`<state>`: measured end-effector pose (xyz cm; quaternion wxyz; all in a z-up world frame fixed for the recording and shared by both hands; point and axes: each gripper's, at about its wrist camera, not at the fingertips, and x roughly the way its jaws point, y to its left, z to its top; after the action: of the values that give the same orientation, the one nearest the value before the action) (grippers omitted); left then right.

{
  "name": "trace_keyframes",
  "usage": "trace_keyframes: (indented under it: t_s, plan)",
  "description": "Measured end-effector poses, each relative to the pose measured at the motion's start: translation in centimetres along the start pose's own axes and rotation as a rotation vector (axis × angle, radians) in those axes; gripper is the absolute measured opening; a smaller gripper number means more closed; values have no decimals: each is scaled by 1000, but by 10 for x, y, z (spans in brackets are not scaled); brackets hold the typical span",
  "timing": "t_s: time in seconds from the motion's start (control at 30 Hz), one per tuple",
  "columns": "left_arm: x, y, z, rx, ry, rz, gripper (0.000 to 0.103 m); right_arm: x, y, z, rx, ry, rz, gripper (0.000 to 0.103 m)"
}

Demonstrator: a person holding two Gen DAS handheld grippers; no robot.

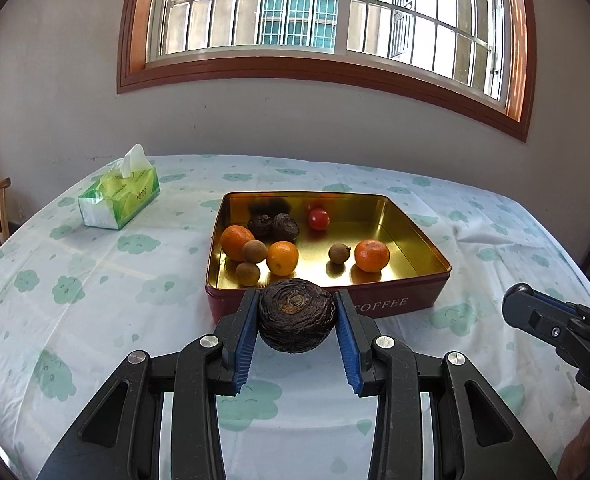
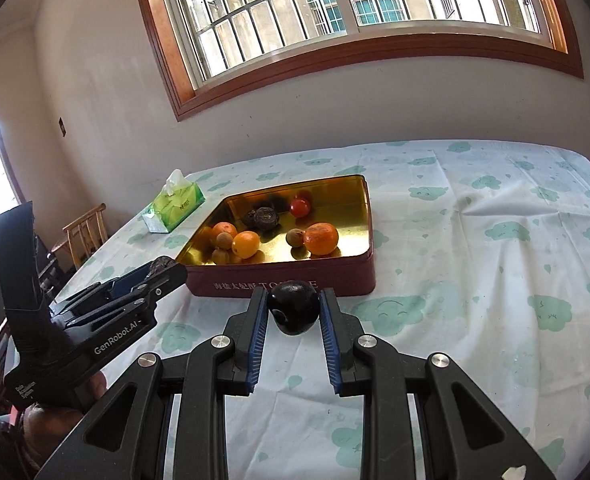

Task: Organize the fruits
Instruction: 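Lift both dark fruits and carry them over the tin with both grippers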

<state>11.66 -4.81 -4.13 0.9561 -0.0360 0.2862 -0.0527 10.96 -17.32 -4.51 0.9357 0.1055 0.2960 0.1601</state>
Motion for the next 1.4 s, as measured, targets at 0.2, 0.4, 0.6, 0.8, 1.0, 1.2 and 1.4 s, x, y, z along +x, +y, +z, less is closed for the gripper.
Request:
trace_keyframes:
  t_s: [0.2, 0.4, 0.6, 0.8, 1.0, 1.2, 1.4]
  plan:
    - [-5, 5, 1, -3, -17, 6, 38, -5, 16, 3, -14, -12, 9, 24]
    - [-9, 10, 5, -11, -33, 12, 38, -6, 23, 6, -26, -16, 9, 24]
    - [-12, 16, 8, -15, -45, 24, 38, -7, 25, 10, -33, -24, 9, 24]
    - [-14, 20, 11, -17, -55, 36, 38, -8, 25, 12, -31, -31, 4, 24]
    - [-15, 21, 16, -8, -67, 42, 38, -5, 25, 18, -42, -36, 2, 24]
    - [-12, 21, 23, 2, -72, 47, 38, 0, 21, 26, -43, -43, 0, 24]
    - [-8, 20, 31, 9, -78, 49, 38, 6, 18, 32, -44, -44, -1, 24]
